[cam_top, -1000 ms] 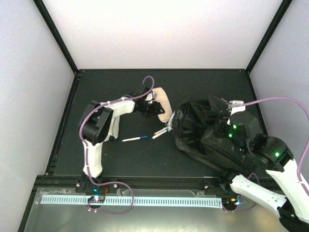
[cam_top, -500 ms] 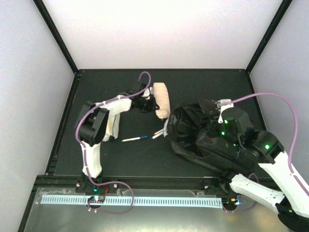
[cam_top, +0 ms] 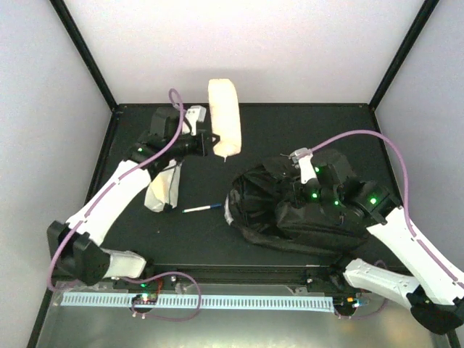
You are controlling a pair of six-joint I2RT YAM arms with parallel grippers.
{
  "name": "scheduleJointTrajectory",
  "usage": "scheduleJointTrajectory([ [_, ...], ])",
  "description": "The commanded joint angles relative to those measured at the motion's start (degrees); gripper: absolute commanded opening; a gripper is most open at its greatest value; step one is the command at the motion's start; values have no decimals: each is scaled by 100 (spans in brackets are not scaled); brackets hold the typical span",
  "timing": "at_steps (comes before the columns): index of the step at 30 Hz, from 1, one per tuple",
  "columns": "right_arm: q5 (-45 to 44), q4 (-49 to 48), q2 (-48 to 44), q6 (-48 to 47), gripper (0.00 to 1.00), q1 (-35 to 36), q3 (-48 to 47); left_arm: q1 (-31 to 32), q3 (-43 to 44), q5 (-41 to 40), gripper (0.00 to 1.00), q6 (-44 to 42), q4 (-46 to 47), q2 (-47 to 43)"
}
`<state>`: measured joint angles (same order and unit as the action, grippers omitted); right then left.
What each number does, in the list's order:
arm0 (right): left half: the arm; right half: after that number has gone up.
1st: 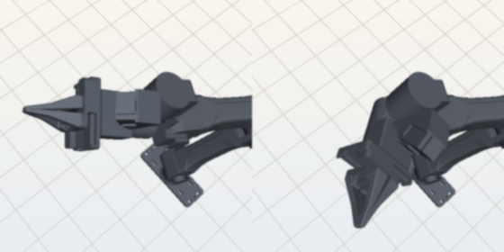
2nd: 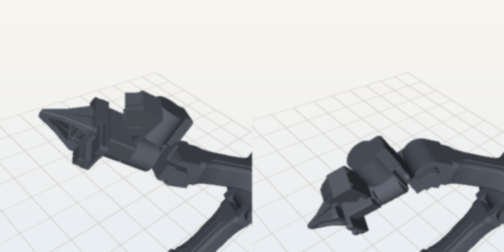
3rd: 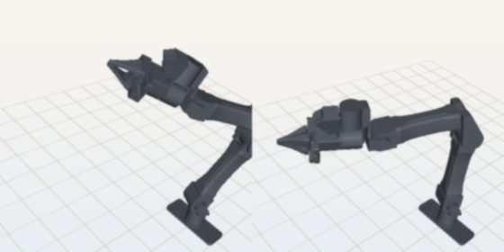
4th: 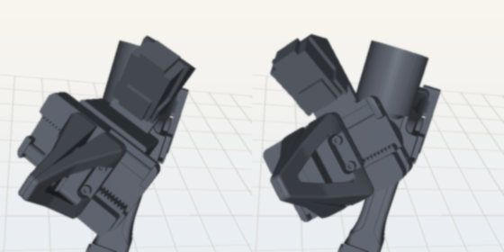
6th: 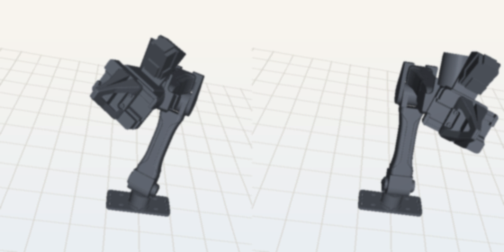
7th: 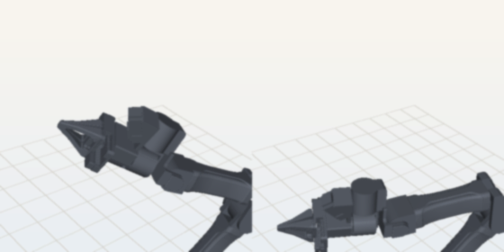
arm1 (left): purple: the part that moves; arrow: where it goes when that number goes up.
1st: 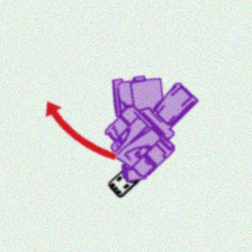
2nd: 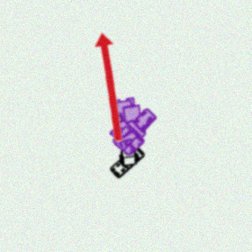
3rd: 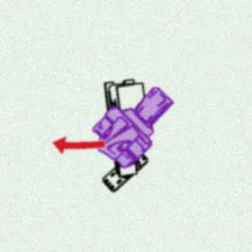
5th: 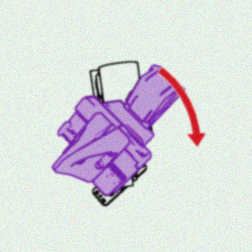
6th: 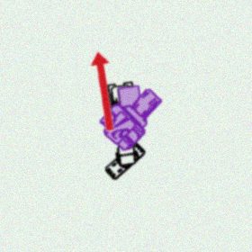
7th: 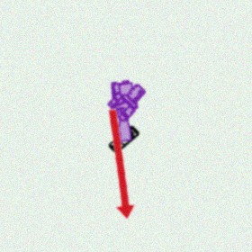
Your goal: Pack the student bag
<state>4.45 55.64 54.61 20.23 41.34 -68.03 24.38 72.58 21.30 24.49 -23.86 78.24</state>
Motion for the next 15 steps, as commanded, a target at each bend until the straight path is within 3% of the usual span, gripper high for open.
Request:
scheduleJointTrajectory([
  [1,431,-390,-306,-242,6,14,-43,-23,-432,819,2,-437,-567,-607],
  [8,408,885,-72,209,2,14,-442,-20,-1374,1778,1,-550,-412,-1947],
  [15,430,1683,-131,265,3,14,-716,-23,-1902,1718,2,-739,-434,-2926],
])
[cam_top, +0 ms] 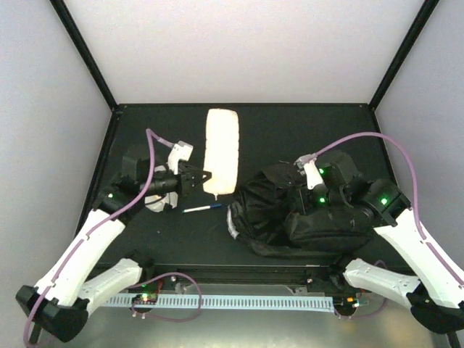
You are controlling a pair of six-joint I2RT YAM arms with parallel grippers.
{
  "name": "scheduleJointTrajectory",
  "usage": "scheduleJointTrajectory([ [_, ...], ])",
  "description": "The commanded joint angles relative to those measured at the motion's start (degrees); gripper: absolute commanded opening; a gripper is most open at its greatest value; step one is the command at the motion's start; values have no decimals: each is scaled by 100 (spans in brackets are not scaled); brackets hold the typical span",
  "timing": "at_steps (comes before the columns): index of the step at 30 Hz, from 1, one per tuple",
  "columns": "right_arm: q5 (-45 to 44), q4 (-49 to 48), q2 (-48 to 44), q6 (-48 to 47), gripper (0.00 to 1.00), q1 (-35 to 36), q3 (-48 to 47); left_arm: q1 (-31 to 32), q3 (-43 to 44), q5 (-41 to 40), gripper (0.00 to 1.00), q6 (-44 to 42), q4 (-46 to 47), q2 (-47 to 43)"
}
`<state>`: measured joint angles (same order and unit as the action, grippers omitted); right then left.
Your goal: Pack the student bag
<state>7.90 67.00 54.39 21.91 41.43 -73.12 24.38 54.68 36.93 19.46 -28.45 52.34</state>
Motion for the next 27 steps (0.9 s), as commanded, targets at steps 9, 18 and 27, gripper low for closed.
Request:
scheduleJointTrajectory([
  [9,-492,529,-145,266,3,5,-330,-19,-119,106,2,-422,-114,-168],
  [18,-1128,810,-143,240,3,4,-503,-50,380,-583,1,-561,-1089,877],
  [27,-1233,158,-43,193,3,4,-159,-25,405,882,2,-1110,-1109,332],
])
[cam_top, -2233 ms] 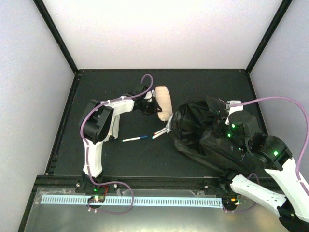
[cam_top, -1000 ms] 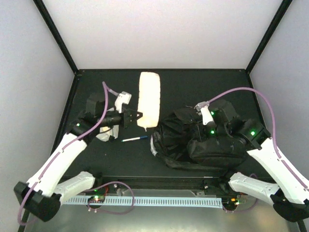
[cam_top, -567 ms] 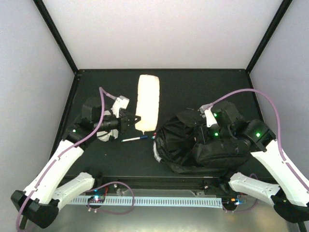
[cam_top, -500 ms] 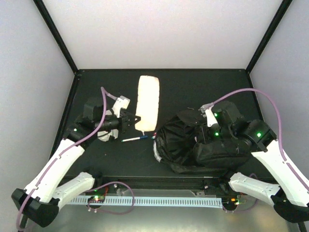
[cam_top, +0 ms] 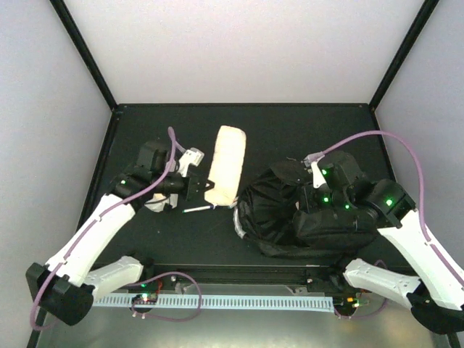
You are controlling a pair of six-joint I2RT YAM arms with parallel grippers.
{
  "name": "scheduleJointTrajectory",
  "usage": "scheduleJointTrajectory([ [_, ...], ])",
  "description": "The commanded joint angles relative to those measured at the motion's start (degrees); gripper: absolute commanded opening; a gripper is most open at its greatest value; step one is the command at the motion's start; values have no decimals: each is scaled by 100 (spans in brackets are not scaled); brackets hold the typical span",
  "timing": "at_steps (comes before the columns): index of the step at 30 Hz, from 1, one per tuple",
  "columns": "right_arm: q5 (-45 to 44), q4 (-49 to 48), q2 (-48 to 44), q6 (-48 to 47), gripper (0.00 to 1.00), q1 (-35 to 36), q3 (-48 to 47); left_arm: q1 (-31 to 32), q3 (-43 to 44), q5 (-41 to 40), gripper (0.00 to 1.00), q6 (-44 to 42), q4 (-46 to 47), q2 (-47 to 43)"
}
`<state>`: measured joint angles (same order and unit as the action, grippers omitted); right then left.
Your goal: Pack the student bag
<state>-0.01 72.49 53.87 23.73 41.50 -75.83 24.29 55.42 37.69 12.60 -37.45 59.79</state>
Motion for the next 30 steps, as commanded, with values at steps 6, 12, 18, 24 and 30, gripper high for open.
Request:
scheduleJointTrajectory([
  [6,-291,-567,-67,-158,2,-8,155,252,657,973,2,-1009,-1456,-751],
  [12,-510,-268,-14,-183,2,-4,-49,983,1235,367,1,-1021,-2571,-658],
  [18,-267,-220,-3,-349,2,-8,-250,2055,1580,-574,1,-1115,-3404,-71],
  [24,659,-170,25,-637,2,-2,-205,2619,2083,-828,2,-1143,-3338,594],
  [30,1431,-524,-69,-711,4,-6,58,2992,2770,-1035,2,-1328,-3337,1616],
])
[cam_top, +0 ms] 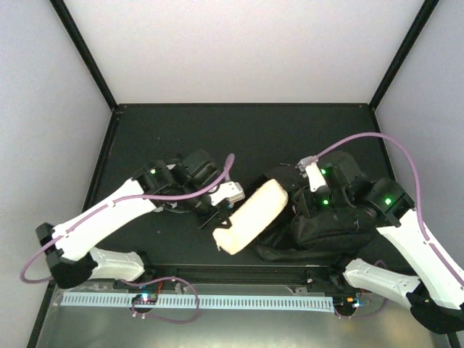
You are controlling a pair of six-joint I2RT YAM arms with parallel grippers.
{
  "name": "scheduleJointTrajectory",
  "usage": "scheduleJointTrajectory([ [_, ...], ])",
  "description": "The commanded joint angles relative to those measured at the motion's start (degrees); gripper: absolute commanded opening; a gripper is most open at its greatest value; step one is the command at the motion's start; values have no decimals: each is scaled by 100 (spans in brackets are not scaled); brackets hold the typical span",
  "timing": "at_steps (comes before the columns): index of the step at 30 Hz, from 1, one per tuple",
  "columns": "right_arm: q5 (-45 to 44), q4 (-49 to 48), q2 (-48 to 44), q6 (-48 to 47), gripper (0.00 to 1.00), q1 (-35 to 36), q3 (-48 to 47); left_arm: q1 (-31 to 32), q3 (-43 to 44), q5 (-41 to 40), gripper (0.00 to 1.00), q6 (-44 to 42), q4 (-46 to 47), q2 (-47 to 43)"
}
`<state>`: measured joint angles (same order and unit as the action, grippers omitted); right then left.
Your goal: Pack the student bag
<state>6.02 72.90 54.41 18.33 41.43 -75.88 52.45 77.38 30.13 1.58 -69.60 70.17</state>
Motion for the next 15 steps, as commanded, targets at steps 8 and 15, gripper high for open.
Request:
scheduleJointTrajectory([
  [8,625,-736,-204,-75,3,5,99,509,1114,-738,2,-308,-676,1590],
  [15,821,-841,-218,-131,3,5,120,530,1400,-817,2,-256,-414,1895],
])
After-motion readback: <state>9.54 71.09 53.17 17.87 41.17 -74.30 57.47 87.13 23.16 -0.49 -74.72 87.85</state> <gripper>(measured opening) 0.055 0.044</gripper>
